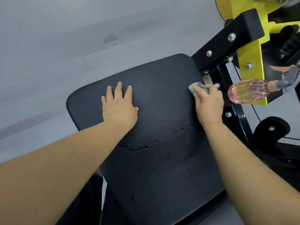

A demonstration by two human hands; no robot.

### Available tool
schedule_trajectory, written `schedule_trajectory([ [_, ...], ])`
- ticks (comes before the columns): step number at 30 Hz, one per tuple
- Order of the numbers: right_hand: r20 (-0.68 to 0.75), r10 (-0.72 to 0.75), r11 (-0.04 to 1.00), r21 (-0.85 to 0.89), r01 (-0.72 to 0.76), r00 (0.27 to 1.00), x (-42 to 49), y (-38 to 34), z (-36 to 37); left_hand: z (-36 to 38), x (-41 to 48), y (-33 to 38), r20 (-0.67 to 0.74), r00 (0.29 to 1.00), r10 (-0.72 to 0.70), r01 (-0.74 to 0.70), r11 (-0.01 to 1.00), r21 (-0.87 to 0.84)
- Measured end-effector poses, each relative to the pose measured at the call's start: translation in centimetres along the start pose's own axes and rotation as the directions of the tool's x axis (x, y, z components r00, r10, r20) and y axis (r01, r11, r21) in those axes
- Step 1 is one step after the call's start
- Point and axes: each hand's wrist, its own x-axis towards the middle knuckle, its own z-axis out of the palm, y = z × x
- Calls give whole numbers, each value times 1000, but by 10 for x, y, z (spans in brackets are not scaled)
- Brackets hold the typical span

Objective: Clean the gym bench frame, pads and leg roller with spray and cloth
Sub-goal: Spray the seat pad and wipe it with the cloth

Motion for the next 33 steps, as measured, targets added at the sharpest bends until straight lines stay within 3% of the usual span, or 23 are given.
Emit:
schedule_trajectory([
  [2,-1,241,970,-40,-241,970,-4,-6,4,4,-11,3,-89,995,50,-51,999,-13],
  [4,-2,351,935,-47,-351,936,-23,-44,8,7,-24,5,-157,982,105,-113,993,-44],
  [5,-20,308,951,-15,-308,951,-38,-67,9,9,-31,4,-170,978,123,-135,989,-61],
  [7,0,74,997,38,-74,997,-77,-105,7,12,-43,-3,-184,972,145,-161,984,-80],
  [9,103,-217,974,96,208,971,-106,-110,-4,14,-51,-15,-205,967,155,-175,981,-85],
  [11,107,-355,933,96,346,929,-104,-77,-13,16,-56,-27,-196,966,169,-186,980,-76],
  [12,71,-286,958,39,284,956,-98,-57,-17,18,-59,-33,-184,966,181,-195,979,-63],
  [14,-22,62,995,-76,-64,998,-87,-22,-21,21,-64,-43,-174,961,214,-224,974,-38],
  [16,-71,433,895,-85,-438,899,-86,-16,-17,23,-68,-53,-178,952,249,-258,966,-32],
  [18,-124,516,847,-68,-527,847,-91,-51,-8,25,-70,-60,-180,943,280,-294,954,-57],
  [20,-157,388,919,-14,-394,908,-111,-104,1,26,-72,-65,-176,937,301,-318,945,-81],
  [23,-5,37,999,29,-37,999,-160,-156,1,26,-80,-67,-180,930,321,-342,935,-95],
  [25,74,-217,974,79,211,973,-172,-139,-12,26,-88,-66,-168,918,360,-380,919,-105],
  [26,73,-270,962,47,267,960,-171,-119,-17,26,-92,-66,-154,912,381,-398,911,-105],
  [27,37,-226,974,-17,227,973,-168,-95,-23,28,-97,-66,-135,904,406,-420,902,-98],
  [29,-32,94,988,-124,-97,995,-160,-51,-35,31,-103,-67,-108,892,439,-449,890,-84],
  [31,-55,468,871,-139,-471,882,-159,-32,-39,35,-106,-68,-88,886,456,-461,885,-67],
  [33,-96,597,784,-142,-605,796,-160,-55,-31,38,-107,-69,-82,887,454,-459,886,-62],
])
